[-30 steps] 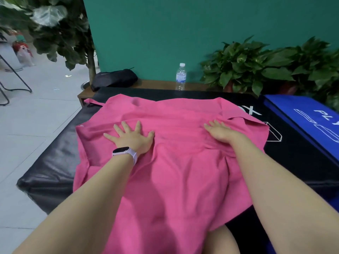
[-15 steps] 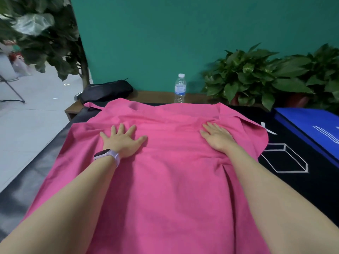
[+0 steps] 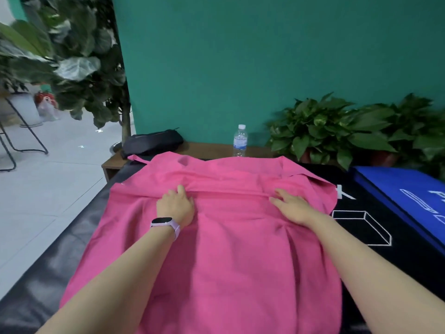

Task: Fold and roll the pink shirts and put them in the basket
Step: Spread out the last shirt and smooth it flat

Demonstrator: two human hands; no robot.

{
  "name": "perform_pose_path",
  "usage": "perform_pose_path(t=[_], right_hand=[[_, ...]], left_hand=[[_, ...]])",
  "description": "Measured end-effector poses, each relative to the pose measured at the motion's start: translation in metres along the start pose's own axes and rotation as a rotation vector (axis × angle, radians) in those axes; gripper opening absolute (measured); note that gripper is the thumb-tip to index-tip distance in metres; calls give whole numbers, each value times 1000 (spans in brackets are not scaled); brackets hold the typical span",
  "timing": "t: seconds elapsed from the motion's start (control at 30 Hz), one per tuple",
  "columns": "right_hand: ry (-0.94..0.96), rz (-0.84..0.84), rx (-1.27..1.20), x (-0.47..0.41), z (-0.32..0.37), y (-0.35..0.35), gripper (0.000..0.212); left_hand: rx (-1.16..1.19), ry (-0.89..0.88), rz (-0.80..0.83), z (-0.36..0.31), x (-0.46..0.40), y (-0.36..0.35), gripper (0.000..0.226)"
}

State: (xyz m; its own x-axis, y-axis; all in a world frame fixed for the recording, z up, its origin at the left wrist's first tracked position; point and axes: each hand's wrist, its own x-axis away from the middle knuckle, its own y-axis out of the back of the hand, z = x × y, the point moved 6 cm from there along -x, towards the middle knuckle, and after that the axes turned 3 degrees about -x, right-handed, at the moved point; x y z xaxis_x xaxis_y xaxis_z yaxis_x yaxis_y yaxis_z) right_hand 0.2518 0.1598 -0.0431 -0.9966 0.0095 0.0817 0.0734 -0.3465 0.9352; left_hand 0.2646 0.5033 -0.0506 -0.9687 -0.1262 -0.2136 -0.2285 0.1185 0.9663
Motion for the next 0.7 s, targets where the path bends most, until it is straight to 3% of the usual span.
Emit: perform_pose_path(t=[0.1,0.17,0.3,0.4,0.43,0.5,0.6,0.7], right_hand=[[23,-174,-66,49,-32,22,52],[-59,-266,-169,78,-54,30,48],[-183,-232,-242,121,-84,19,49],[-137,-196,-258,140,-88,11,52],[-116,-190,-267,144,-87,10,52],[-66,-174,-306,149,-84,8,54],[-32,-202,-429,153,-75,5,65],[-33,-263,-563,150,-57,6,77]], left_hand=[[-117,51,98,-25,36,6,52],[-73,45,176,-57,68,11,55],[81,-360,74,-153,148,32,56],[183,-542,229,-196,204,22,67],[179,-540,279,-198,212,15,70],[171,-531,229,-188,215,12,66],[412,-498,114,-169,204,22,45],[612,-410,144,-161,198,29,39]])
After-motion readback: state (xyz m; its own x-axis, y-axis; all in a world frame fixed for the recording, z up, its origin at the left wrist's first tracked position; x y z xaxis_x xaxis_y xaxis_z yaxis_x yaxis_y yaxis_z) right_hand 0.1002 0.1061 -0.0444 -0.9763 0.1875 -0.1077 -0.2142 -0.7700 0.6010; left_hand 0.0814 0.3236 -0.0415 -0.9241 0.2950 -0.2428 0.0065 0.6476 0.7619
